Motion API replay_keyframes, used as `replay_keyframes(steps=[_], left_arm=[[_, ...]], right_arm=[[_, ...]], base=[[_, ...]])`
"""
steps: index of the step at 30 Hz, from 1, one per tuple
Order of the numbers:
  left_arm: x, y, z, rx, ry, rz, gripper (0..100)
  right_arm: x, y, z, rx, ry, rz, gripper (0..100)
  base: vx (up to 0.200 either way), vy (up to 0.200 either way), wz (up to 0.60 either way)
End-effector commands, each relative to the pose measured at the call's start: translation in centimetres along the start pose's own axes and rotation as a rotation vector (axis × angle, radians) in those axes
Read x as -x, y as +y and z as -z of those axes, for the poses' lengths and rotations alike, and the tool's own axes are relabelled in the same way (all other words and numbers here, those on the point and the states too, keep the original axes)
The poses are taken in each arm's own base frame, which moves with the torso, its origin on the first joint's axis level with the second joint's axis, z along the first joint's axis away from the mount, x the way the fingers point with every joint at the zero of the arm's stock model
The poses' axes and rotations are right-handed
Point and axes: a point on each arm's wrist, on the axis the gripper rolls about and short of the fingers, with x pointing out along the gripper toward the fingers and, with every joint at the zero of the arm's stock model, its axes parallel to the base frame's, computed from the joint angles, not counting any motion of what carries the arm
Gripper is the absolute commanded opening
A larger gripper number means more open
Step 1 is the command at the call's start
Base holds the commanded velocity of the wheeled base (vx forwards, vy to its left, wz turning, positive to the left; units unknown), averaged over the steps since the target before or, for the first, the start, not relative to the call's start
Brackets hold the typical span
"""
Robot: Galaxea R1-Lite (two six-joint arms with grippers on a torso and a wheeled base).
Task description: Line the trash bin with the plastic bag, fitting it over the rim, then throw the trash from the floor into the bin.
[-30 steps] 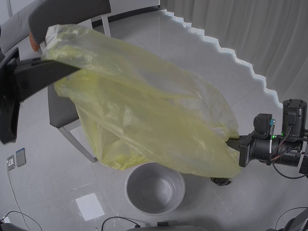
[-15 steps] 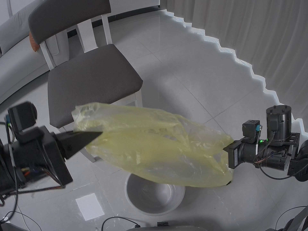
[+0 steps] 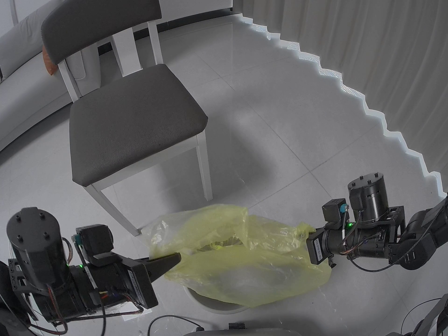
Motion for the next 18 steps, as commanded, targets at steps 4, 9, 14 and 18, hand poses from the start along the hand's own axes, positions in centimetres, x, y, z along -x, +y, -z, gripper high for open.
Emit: replay_keyframes(steps=[4,9,14,18], left_arm=[[-2.5,1.6,1.7,0.044,0.088,-0.085,0],[-4.3,3.6,3.0,0.066,0.142,-0.111,0],[-4.4,3.9,3.9,0.055,0.148,-0.111,0],[-1.9,2.6,4.3,0.029,0.122,-0.035,0]], right_arm=[[-2.1,-0.2,2.2,-0.01,0.103,0.001,0],[-3.5,-0.2,2.6,-0.081,0.109,0.003,0],[-3.7,0.0,3.3,-0.08,0.118,-0.001,0],[-2.1,0.3,3.5,-0.07,0.107,-0.014,0]], base=[[0.0,0.0,0.0],[0.0,0.0,0.0],[0.0,0.0,0.0],[0.0,0.0,0.0]])
